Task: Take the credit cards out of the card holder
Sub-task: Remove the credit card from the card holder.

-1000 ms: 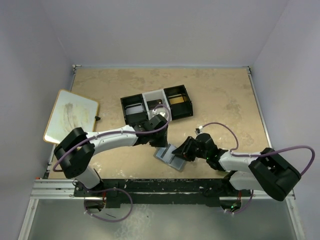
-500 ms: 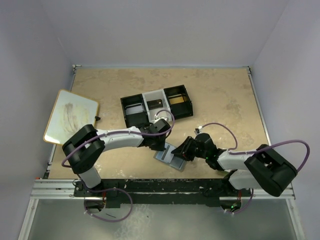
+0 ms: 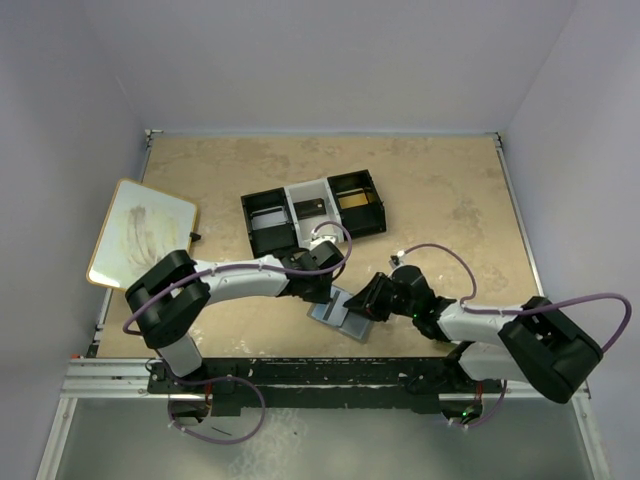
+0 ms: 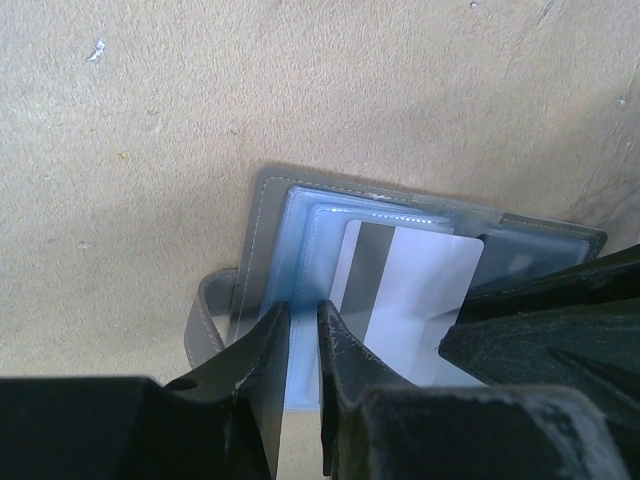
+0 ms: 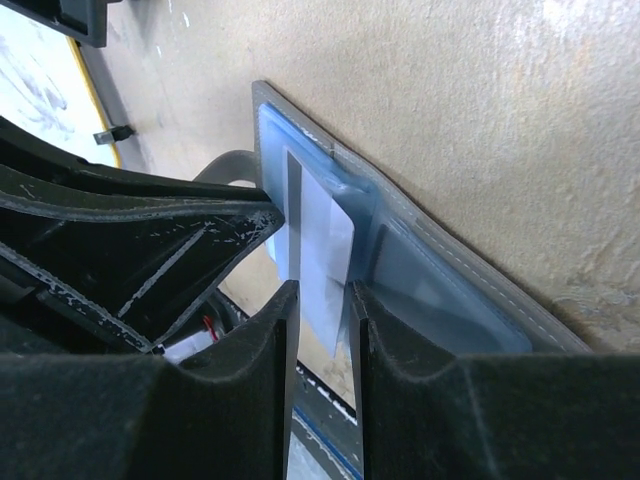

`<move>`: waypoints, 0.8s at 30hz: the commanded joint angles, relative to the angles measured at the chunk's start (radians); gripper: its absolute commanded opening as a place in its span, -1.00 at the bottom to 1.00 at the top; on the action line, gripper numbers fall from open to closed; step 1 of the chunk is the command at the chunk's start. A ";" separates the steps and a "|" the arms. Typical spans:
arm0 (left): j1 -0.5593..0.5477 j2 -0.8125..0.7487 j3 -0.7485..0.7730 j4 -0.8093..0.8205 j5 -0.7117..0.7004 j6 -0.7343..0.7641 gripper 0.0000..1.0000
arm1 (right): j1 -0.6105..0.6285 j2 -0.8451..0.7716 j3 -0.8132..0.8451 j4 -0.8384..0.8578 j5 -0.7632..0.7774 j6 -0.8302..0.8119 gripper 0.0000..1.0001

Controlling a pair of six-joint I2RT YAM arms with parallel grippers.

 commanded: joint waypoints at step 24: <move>-0.034 -0.132 0.026 -0.037 -0.144 -0.072 -0.58 | -0.009 0.103 0.035 0.130 -0.081 -0.040 -0.95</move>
